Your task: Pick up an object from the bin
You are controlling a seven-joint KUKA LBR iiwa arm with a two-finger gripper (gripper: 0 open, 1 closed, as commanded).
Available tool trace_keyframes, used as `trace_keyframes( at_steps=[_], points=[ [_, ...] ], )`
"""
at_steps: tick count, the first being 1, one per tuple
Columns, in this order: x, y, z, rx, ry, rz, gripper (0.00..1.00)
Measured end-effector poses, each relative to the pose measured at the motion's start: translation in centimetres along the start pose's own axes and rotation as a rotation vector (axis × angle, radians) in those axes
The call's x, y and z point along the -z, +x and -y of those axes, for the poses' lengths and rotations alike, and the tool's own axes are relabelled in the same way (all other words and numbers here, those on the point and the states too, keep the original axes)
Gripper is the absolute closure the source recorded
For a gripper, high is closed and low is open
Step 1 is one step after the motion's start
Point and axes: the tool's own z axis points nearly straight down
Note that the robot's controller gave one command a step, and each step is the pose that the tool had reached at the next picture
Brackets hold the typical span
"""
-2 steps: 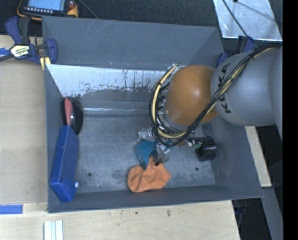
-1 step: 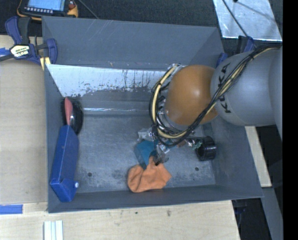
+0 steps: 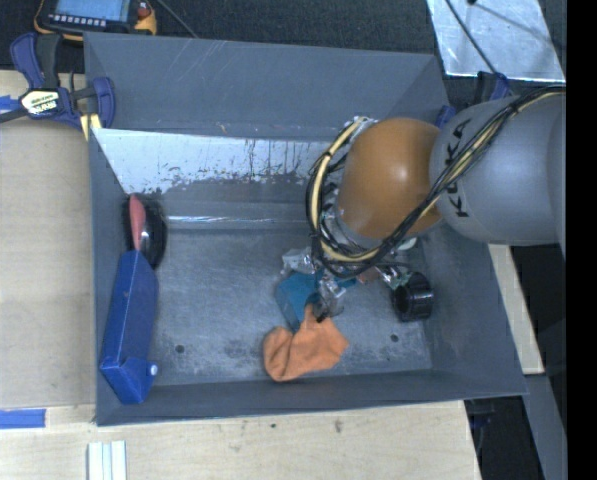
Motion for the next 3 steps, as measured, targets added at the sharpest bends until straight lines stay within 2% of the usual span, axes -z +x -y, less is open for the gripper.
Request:
trace_keyframes(
  at_steps=[1, 2, 3],
  points=[
    [3.9, -0.2, 1.0, 0.003, 0.002, -0.007, 1.00],
    [6.1, -0.3, 2.3, 0.034, 0.010, 0.006, 1.00],
    [8.6, 1.2, 2.0, 0.050, -0.003, -0.012, 1.00]
  ],
)
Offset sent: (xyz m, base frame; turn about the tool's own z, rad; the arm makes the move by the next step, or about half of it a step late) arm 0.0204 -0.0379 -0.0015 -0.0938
